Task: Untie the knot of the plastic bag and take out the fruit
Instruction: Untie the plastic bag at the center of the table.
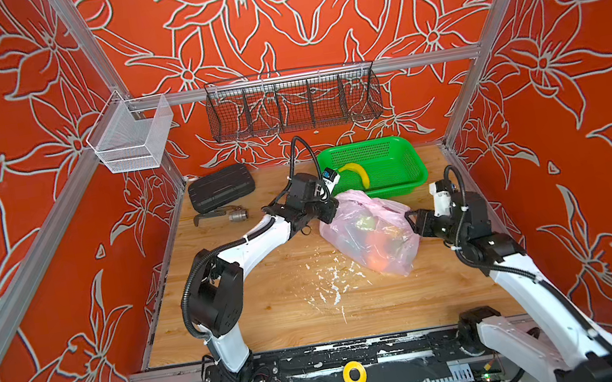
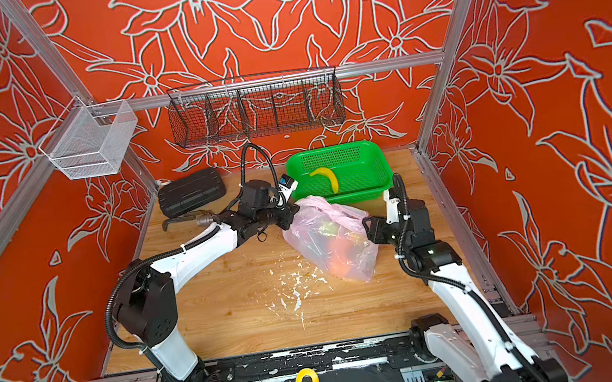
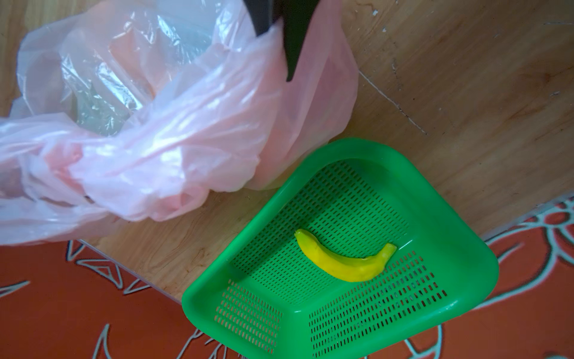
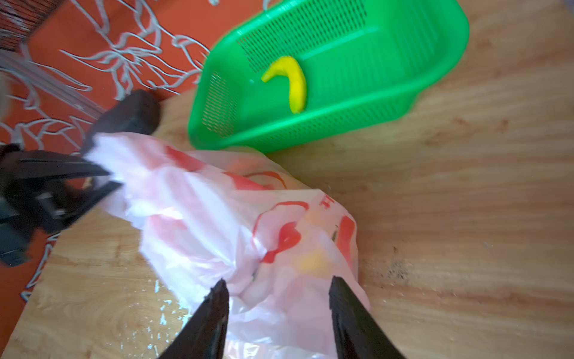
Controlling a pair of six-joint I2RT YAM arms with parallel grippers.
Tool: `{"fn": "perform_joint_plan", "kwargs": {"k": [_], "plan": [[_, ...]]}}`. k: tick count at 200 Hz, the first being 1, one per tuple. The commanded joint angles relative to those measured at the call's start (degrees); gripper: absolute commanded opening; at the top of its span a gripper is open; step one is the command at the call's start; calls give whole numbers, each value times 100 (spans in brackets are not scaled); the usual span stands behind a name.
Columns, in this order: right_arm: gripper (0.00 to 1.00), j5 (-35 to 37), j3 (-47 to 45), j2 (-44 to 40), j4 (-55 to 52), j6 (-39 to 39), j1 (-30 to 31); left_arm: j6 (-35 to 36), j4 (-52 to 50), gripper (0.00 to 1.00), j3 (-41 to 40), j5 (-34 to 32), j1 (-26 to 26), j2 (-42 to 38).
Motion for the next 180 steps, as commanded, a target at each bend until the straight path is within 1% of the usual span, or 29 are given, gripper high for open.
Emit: {"fn": "perform_joint_plan", "kwargs": {"k": [1,24,43,53,77,93,101,120,144,180], "plan": [[56,153,152,-195,123,-1018,470,-200,-214,0,186,188,22,-208],[56,578,465,-14,-271,-1635,1115,-207,-355,0,279,248,17,-178],[56,686,643,333,-428,-1873,1486,-226,-402,0,331,314,21,-164],[58,747,723,550,-481,-1986,1653,-235,-410,0,336,334,15,-163],[68,1131,765,1005,-349,-2181,1846,-244,-432,0,345,329,18,-151],[69,1364,754,1303,-252,-2295,1872,-235,-514,0,385,326,22,-138],[65,1502,784,1444,-247,-2291,1869,-227,-550,0,401,322,19,-139],[48,1957,844,1656,-239,-2115,1873,-227,-595,0,411,304,17,-130],[30,2424,768,1715,-100,-1966,1873,-248,-604,0,407,293,20,-130],[13,2544,642,1679,150,-1819,1872,-253,-614,0,385,288,16,-155]]}}
